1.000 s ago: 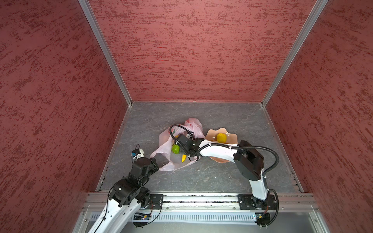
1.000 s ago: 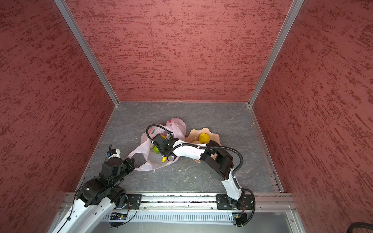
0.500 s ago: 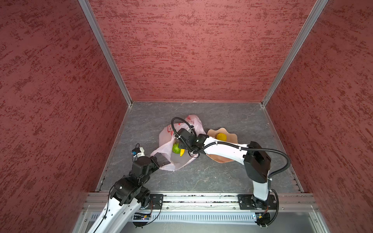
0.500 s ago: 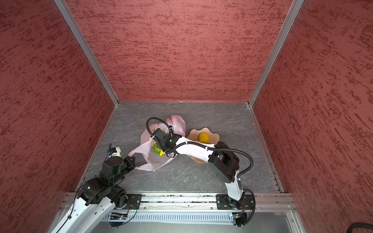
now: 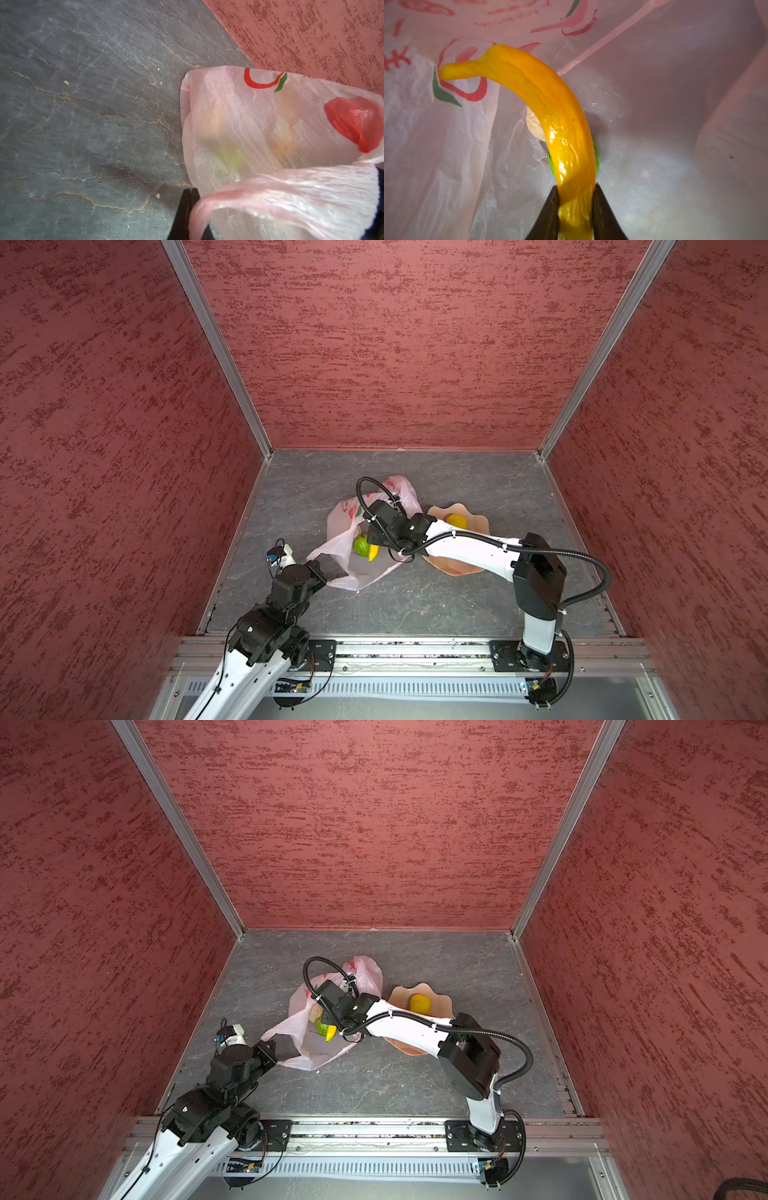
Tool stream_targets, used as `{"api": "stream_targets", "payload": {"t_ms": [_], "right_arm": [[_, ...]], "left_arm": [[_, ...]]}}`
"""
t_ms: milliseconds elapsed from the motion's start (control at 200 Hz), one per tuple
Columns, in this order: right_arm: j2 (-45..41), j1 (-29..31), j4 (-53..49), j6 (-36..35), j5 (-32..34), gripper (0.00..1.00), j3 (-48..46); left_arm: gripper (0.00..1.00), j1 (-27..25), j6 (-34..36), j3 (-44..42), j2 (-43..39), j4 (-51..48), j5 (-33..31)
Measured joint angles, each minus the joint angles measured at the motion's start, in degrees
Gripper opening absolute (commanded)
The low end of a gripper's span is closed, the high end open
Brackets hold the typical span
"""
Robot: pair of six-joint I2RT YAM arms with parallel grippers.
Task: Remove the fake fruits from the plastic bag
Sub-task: 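Lift the yellow banana up out of the bag with the right gripper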
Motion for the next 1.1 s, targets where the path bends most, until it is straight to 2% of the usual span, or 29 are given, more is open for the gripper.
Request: {"api": "stream_targets", "payload": {"t_ms": [281, 501, 731, 1102], "right_arm": [[-1.7, 0.0, -3.7, 0.0, -1.3, 0.19, -0.1], [-6.3, 0.0, -7.0, -0.5, -2.5, 0.20, -2.8], [-9.8, 0.0, -9.4, -3.5, -4.3, 0.20, -5.2], [-10.3, 0.0, -12.8, -10.4, -6.1, 0.20, -5.2]], "left_arm": [[0.05, 0.0, 0.0, 0.5, -0.6, 0.6, -1.7], [0.05, 0.0, 0.0, 0.4, -1.3, 1.6, -2.9], [0.05, 0.0, 0.0, 0.5, -1.3, 2.0, -4.4], [0.05, 0.0, 0.1, 0.8, -1.3, 1.9, -7.1]]}}
